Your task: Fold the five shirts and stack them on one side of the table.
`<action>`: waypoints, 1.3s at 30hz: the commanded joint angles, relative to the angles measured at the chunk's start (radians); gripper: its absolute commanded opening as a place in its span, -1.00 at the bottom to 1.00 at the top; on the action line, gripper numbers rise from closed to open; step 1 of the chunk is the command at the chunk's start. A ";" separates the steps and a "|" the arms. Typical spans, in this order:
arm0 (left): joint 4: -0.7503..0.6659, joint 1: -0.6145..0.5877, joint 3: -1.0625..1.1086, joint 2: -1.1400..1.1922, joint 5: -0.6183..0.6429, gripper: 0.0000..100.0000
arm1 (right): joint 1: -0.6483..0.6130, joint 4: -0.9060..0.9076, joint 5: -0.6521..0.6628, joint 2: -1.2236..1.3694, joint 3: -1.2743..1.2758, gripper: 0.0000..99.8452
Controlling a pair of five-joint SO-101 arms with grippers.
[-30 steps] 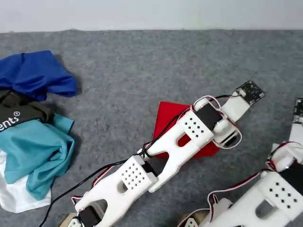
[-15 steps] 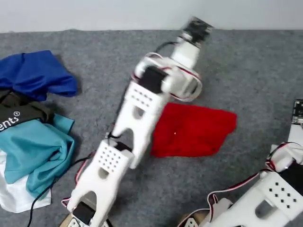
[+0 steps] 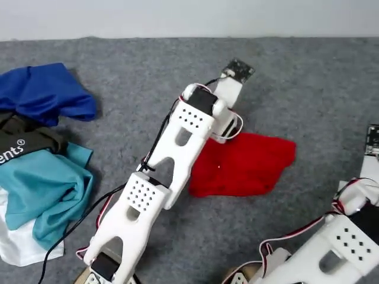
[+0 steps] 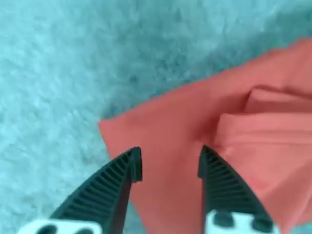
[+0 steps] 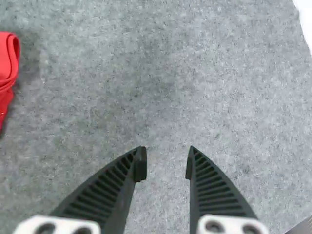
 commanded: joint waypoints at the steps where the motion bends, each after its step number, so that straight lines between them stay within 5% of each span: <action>1: 0.021 0.034 0.021 -0.009 -0.006 -0.63 | 0.005 0.001 -0.009 -0.018 -0.006 -0.70; 22: 0.023 0.290 0.091 -0.149 -0.006 -0.63 | 0.008 -0.001 -0.008 -0.018 -0.006 -0.70; 29: 0.020 0.385 0.298 -0.256 -0.006 -0.63 | 0.010 -0.001 -0.008 -0.019 -0.006 -0.70; 39: 0.020 0.267 0.260 -0.388 -0.008 -0.63 | 0.012 -0.001 -0.008 -0.021 -0.006 -0.70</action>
